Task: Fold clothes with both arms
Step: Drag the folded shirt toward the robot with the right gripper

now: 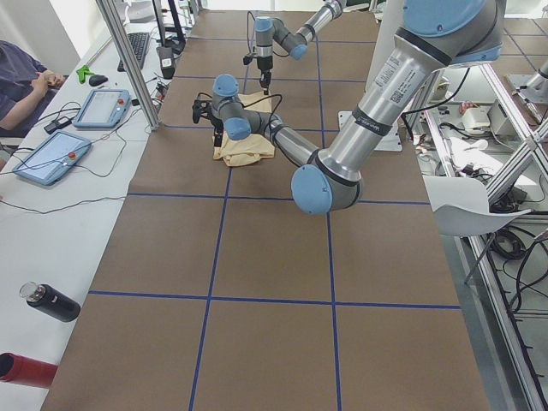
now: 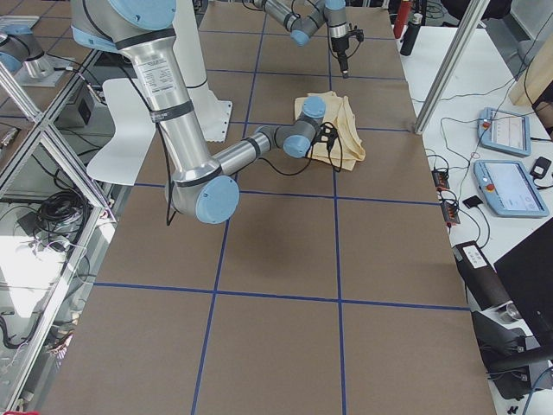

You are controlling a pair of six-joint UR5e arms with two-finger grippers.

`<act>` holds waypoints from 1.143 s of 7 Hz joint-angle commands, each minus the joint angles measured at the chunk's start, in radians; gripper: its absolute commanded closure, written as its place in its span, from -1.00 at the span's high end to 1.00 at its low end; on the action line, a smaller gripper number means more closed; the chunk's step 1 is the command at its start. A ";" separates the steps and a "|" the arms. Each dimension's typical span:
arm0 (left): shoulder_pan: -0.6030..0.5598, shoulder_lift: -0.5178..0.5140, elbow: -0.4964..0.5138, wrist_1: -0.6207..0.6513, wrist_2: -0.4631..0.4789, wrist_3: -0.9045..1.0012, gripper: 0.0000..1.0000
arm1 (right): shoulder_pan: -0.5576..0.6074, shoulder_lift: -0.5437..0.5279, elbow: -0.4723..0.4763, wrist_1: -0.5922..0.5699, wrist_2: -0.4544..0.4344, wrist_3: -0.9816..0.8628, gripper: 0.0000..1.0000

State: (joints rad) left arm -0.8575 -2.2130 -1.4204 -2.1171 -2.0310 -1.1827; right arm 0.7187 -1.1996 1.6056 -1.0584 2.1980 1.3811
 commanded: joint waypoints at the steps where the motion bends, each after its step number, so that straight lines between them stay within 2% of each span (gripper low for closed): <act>1: 0.000 0.001 -0.002 0.000 0.000 0.000 0.99 | -0.019 -0.166 0.165 -0.002 0.008 0.012 -1.00; 3: 0.000 0.006 -0.003 0.000 0.000 0.000 0.99 | -0.088 -0.298 0.288 -0.002 0.037 0.076 -1.00; 4: 0.000 0.013 -0.008 0.000 0.002 0.000 0.99 | -0.151 -0.310 0.304 -0.002 0.078 0.148 -1.00; 6: -0.002 0.032 -0.015 -0.001 0.002 0.000 0.99 | -0.296 -0.313 0.342 0.000 0.077 0.292 -1.00; 8: -0.002 0.038 -0.017 -0.001 0.002 0.003 0.99 | -0.355 -0.356 0.390 0.000 0.078 0.316 -1.00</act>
State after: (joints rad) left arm -0.8590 -2.1800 -1.4354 -2.1183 -2.0295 -1.1814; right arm 0.3979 -1.5357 1.9726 -1.0585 2.2751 1.6786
